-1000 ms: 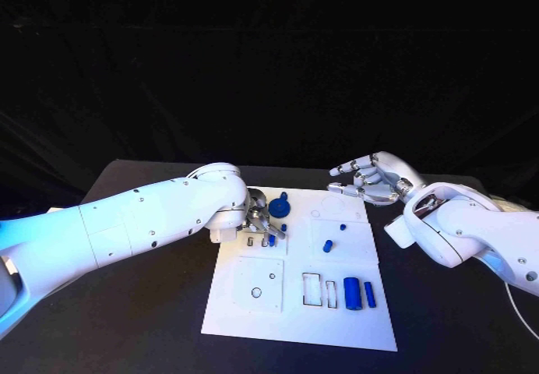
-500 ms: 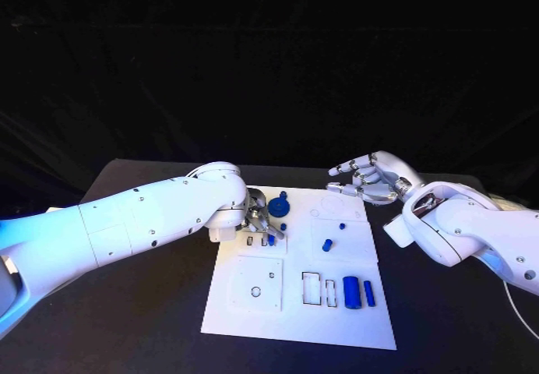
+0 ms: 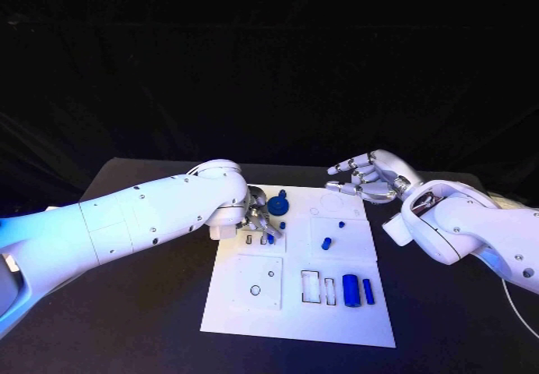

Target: Assemble the parts on the task board

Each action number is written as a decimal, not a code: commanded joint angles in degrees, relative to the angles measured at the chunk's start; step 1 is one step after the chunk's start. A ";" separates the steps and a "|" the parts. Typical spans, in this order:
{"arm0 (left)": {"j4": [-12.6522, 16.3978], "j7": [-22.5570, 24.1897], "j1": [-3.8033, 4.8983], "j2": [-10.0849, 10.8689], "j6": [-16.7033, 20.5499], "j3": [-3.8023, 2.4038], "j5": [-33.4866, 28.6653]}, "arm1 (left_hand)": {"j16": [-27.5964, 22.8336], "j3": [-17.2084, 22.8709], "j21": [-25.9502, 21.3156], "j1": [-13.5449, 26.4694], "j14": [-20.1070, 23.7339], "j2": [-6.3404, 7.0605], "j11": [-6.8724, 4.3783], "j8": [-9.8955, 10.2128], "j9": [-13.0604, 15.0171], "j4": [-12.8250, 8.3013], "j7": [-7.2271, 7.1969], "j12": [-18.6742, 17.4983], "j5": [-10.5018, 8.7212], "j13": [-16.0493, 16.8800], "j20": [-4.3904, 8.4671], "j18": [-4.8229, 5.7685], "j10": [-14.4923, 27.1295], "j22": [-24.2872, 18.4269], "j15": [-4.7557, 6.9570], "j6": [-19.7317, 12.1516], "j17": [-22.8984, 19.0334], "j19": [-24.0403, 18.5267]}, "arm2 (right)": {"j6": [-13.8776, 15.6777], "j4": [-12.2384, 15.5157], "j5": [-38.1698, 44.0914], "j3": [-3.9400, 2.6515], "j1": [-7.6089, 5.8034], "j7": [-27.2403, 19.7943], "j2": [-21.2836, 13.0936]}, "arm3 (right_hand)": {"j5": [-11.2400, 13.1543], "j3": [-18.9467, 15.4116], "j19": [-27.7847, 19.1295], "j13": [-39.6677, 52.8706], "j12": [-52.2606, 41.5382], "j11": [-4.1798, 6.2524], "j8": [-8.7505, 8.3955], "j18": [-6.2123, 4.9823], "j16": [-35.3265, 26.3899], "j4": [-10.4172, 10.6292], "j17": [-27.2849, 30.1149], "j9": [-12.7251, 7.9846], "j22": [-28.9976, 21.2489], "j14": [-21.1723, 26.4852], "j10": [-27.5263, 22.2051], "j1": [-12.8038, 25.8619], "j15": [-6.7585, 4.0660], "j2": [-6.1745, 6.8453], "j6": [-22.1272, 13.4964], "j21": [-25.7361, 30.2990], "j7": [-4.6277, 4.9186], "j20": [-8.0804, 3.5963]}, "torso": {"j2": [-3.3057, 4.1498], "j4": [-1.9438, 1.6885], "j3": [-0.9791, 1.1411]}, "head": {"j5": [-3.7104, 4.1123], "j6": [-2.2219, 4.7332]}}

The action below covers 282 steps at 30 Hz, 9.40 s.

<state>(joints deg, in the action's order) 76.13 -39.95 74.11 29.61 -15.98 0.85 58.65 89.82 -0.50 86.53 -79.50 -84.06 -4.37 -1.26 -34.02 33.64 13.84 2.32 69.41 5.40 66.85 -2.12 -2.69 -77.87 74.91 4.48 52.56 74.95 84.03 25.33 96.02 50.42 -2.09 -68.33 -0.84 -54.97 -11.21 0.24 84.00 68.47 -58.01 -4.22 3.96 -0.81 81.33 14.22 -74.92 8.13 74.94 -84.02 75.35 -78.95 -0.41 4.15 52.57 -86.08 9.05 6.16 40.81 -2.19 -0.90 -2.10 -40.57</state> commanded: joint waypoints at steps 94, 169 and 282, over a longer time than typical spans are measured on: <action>9.45 0.61 -4.50 7.86 11.55 0.31 5.39 | 0.18 41.46 0.92 5.29 -5.94 14.89 0.08 -0.71 5.47 -8.76 0.83 0.47 5.51 1.28 0.08 1.57 -1.93 10.57 -0.22 -0.84 15.05 3.34 | -1.71 -0.62 0.13 0.16 0.34 -0.18 0.38 | -0.77 -1.14 0.09 0.25 -0.81 0.40 0.25 -1.14 -0.21 0.40 -1.93 0.28 7.69 -3.12 0.60 0.57 0.01 -1.27 0.66 0.28 -0.15 -0.15 | -0.08 -0.39 0.20 | 0.03 -0.62; 3.93 -1.81 -3.93 3.29 4.46 0.25 4.49 | 0.18 26.32 2.21 21.27 -5.94 12.96 -1.63 0.25 6.02 0.86 -1.50 3.26 4.97 4.69 1.26 2.16 -4.35 13.04 1.13 6.18 15.05 4.74 | -2.32 -0.86 -0.85 0.31 0.60 -0.28 1.39 | -1.44 -1.94 -0.44 -0.26 -0.27 0.39 0.13 -1.31 -0.73 0.69 -1.27 0.39 7.01 -2.97 0.22 0.93 0.00 -1.46 0.71 0.70 -0.16 -0.20 | -0.08 -0.39 0.16 | 0.27 -1.14; -15.23 0.59 1.39 -3.51 -4.24 -2.16 6.50 | 0.18 7.05 -0.05 9.59 -5.94 6.30 0.24 7.52 2.29 1.28 0.68 -1.70 5.42 0.05 -0.14 1.38 -0.48 10.34 -0.30 3.45 15.05 3.07 | -2.91 -1.75 -0.19 0.37 0.79 -0.19 1.52 | -1.66 -2.54 -0.57 -0.18 -0.58 0.41 0.07 -1.36 -0.91 0.89 -1.11 0.47 6.84 -2.93 0.33 1.17 -0.01 -1.62 0.75 0.83 -0.17 -0.20 | -0.12 -0.39 0.23 | 0.18 -1.09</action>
<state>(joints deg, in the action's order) 60.97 -39.21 75.51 26.26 -19.10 -1.30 64.89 89.82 6.49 86.31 -69.72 -84.06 1.81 -0.73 -26.68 35.86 15.14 3.16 67.57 10.58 66.91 -2.23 -1.30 -78.20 74.91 4.29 55.69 74.93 84.13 23.22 94.21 49.66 -1.72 -67.59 -0.84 -53.48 -12.65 -1.89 83.79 68.23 -58.51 -4.01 3.96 -1.69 80.54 15.08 -74.93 8.51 74.93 -84.02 75.56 -78.12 -0.41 2.86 52.74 -85.42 8.87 5.96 40.70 -2.58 -0.65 -1.91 -41.61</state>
